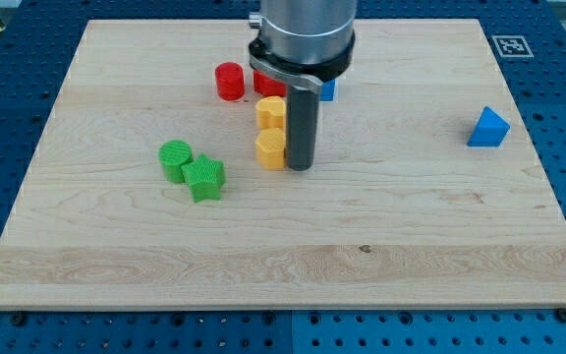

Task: Move your arm towards the green circle

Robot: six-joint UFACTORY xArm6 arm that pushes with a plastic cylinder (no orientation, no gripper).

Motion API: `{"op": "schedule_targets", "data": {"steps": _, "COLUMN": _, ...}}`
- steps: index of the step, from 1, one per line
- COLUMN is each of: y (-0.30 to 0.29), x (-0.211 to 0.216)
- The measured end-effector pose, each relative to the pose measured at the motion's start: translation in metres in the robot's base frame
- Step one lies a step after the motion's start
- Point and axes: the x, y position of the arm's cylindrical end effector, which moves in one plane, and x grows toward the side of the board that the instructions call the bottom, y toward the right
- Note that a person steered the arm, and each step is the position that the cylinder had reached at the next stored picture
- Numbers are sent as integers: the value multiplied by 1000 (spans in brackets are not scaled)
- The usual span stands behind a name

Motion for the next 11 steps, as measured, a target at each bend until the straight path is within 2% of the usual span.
{"op": "schedule_targets", "data": {"steps": 2, "y": 8, "x": -5}}
{"op": "schedule_targets", "data": {"steps": 3, "y": 53, "x": -14}}
{"op": "schedule_targets", "data": {"steps": 4, "y": 117, "x": 1}}
{"op": "schedule_targets", "data": {"steps": 5, "y": 185, "x": 48}}
{"op": "schedule_targets", "data": {"steps": 6, "y": 222, "x": 69}}
{"op": "schedule_targets", "data": {"steps": 7, "y": 228, "x": 74}}
{"op": "schedule_targets", "data": {"steps": 8, "y": 260, "x": 123}}
{"op": "schedule_targets", "data": {"steps": 9, "y": 263, "x": 157}}
{"op": "schedule_targets", "data": {"steps": 10, "y": 181, "x": 149}}
{"op": "schedule_targets", "data": {"steps": 11, "y": 53, "x": 95}}
